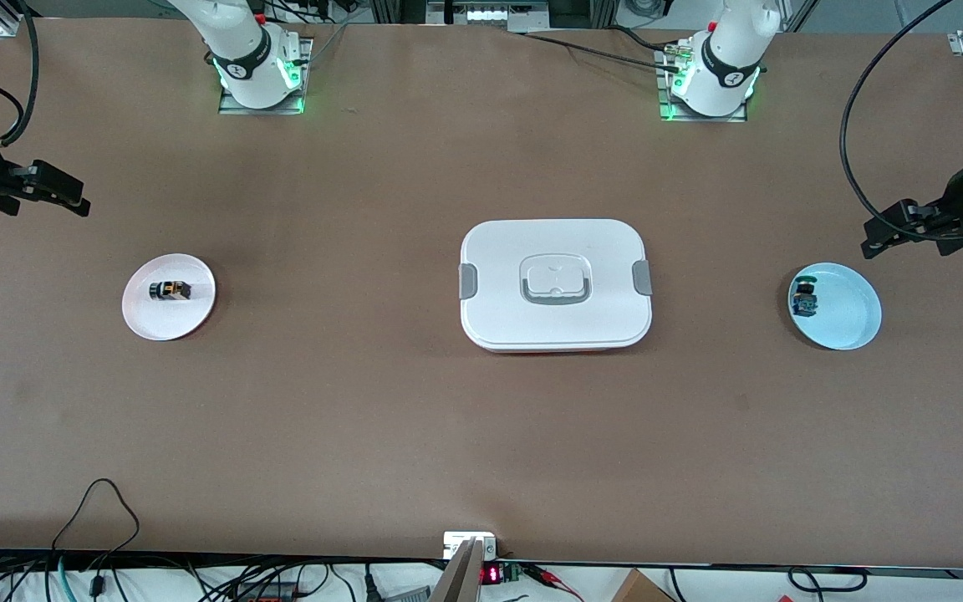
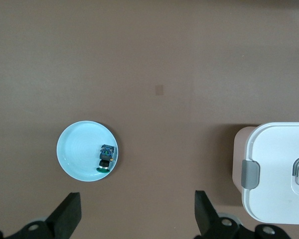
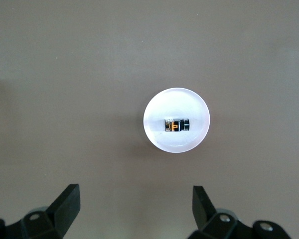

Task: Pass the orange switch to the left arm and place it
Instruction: 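Move the right gripper toward the orange switch on the white plate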

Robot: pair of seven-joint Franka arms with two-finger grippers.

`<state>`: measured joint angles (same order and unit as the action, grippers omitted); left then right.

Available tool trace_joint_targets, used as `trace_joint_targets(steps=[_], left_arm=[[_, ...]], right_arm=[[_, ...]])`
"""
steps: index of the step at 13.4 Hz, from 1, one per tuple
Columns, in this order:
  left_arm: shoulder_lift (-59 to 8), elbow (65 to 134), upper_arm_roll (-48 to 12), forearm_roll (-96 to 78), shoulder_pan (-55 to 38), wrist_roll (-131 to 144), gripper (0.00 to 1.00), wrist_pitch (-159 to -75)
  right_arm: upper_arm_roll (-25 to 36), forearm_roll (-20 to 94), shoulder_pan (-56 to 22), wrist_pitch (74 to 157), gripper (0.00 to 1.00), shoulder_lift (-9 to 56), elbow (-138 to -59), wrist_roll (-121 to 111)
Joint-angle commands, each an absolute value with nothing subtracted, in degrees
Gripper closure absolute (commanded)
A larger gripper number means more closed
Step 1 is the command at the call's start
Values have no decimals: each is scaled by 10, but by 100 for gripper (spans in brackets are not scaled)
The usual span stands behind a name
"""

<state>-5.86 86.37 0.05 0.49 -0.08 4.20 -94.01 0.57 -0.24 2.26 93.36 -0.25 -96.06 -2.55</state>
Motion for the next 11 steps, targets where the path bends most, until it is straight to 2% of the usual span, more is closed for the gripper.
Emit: trace_joint_targets(steps=[1,6,11], left_arm=[[-68,846,-3,14,0,55,0,-926],[-69,846,-2,14,1,57,0,-925],[-69,846,-2,14,2,57,0,-925]], right_arm=[[4,3,26,919,0,0,-947,-30],[4,4,29,922,0,9,-947,-28],[4,4,27,928,0,60,-947,-33]])
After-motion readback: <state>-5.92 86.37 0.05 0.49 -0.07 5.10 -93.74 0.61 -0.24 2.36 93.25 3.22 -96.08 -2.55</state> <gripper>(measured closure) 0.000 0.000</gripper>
